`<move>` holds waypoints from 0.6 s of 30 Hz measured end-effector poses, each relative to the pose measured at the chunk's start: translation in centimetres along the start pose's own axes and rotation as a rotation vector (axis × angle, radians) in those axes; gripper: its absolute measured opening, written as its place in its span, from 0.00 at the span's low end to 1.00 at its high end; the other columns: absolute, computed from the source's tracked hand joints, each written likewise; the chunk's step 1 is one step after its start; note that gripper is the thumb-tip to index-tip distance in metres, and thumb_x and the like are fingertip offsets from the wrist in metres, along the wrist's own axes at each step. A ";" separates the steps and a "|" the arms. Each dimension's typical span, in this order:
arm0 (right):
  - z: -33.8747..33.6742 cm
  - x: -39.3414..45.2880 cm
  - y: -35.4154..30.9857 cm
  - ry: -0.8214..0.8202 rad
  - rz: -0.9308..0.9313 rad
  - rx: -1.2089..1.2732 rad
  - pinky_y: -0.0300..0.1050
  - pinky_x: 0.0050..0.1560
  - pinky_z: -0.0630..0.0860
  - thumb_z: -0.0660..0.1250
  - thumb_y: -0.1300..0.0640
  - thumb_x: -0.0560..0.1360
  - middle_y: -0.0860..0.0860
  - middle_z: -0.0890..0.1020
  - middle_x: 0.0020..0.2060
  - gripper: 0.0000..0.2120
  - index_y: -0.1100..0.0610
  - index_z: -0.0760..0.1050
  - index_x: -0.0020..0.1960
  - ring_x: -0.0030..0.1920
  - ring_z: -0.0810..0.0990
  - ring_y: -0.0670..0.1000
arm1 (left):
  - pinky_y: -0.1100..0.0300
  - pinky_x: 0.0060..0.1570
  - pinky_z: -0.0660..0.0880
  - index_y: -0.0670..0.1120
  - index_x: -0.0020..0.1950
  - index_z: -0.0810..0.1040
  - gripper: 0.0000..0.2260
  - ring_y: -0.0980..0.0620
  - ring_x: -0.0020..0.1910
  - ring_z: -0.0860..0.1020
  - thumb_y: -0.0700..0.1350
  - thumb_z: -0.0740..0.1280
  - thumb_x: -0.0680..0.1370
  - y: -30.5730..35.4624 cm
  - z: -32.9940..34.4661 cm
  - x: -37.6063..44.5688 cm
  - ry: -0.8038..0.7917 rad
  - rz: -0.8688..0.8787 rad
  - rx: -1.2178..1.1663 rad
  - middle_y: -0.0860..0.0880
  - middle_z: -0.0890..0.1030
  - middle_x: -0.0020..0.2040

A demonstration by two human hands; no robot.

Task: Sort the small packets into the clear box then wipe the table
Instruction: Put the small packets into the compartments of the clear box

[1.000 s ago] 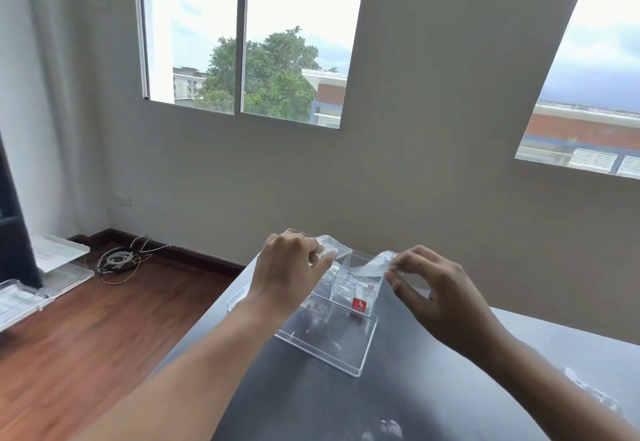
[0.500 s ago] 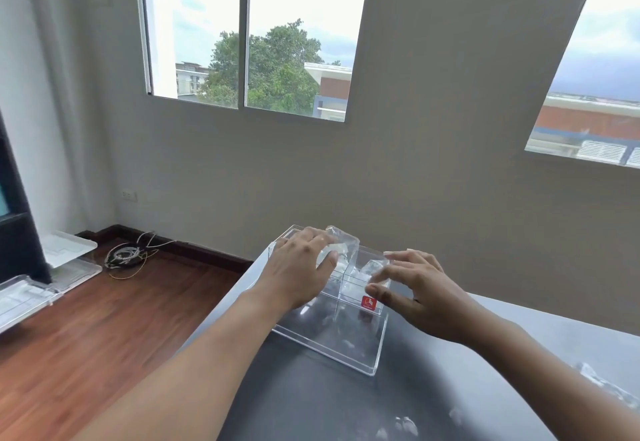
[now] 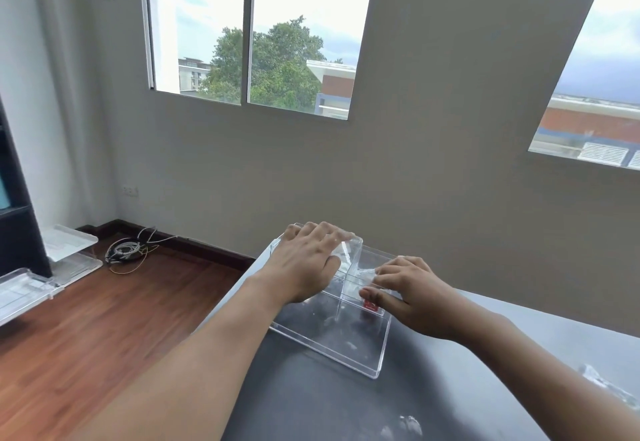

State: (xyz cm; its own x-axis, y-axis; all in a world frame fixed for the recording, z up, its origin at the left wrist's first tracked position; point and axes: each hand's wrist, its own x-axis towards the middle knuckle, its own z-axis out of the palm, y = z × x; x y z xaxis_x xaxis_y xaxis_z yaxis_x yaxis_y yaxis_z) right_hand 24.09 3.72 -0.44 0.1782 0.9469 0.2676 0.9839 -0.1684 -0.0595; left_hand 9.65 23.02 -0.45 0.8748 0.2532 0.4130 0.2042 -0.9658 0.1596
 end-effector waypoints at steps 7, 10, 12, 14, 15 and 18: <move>0.4 0.2 0.2 0.041 -0.019 -0.007 0.41 0.70 0.57 0.46 0.28 0.79 0.40 0.80 0.43 0.30 0.43 0.81 0.45 0.54 0.75 0.40 | 0.50 0.78 0.56 0.57 0.69 0.80 0.19 0.53 0.74 0.68 0.47 0.61 0.79 -0.4 0.8 0.6 0.075 -0.004 -0.208 0.51 0.62 0.82; 0.5 0.1 0.2 0.051 -0.020 -0.015 0.42 0.71 0.57 0.48 0.30 0.79 0.41 0.80 0.43 0.27 0.43 0.80 0.45 0.53 0.76 0.41 | 0.53 0.69 0.72 0.50 0.61 0.86 0.14 0.58 0.62 0.75 0.42 0.68 0.77 -0.6 1.7 0.7 0.256 0.039 -0.387 0.52 0.75 0.73; 0.7 0.1 0.3 0.056 -0.021 -0.017 0.42 0.71 0.57 0.47 0.30 0.80 0.42 0.81 0.43 0.27 0.44 0.80 0.46 0.53 0.76 0.42 | 0.58 0.63 0.77 0.48 0.59 0.87 0.11 0.57 0.59 0.80 0.40 0.70 0.78 -0.6 1.9 0.9 0.367 0.037 -0.459 0.52 0.80 0.68; 0.7 0.0 0.3 0.062 -0.018 -0.010 0.42 0.72 0.56 0.48 0.30 0.80 0.42 0.80 0.43 0.28 0.44 0.80 0.46 0.54 0.76 0.42 | 0.60 0.60 0.79 0.45 0.57 0.87 0.09 0.54 0.57 0.84 0.38 0.72 0.78 -0.4 1.6 1.4 0.487 -0.024 -0.557 0.49 0.84 0.63; 0.8 0.0 0.3 0.064 -0.016 -0.005 0.41 0.72 0.56 0.48 0.30 0.80 0.42 0.80 0.44 0.28 0.45 0.80 0.46 0.54 0.76 0.43 | 0.62 0.59 0.79 0.44 0.56 0.88 0.08 0.53 0.56 0.85 0.37 0.73 0.78 -0.4 1.4 1.6 0.542 -0.072 -0.599 0.47 0.85 0.60; 0.8 0.0 0.3 0.066 -0.013 -0.005 0.41 0.72 0.56 0.48 0.31 0.80 0.43 0.80 0.44 0.28 0.45 0.81 0.46 0.55 0.76 0.43 | 0.71 0.58 0.76 0.43 0.55 0.88 0.08 0.57 0.54 0.85 0.37 0.74 0.77 -0.5 0.9 1.8 0.657 -0.190 -0.647 0.45 0.87 0.57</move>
State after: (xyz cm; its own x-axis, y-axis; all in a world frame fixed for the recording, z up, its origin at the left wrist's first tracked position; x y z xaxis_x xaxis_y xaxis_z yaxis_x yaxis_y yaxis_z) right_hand 24.33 3.85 -1.25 0.1651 0.9290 0.3312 0.9863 -0.1574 -0.0503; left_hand 11.47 23.95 -0.62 0.3885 0.5745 0.7204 -0.1380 -0.7367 0.6619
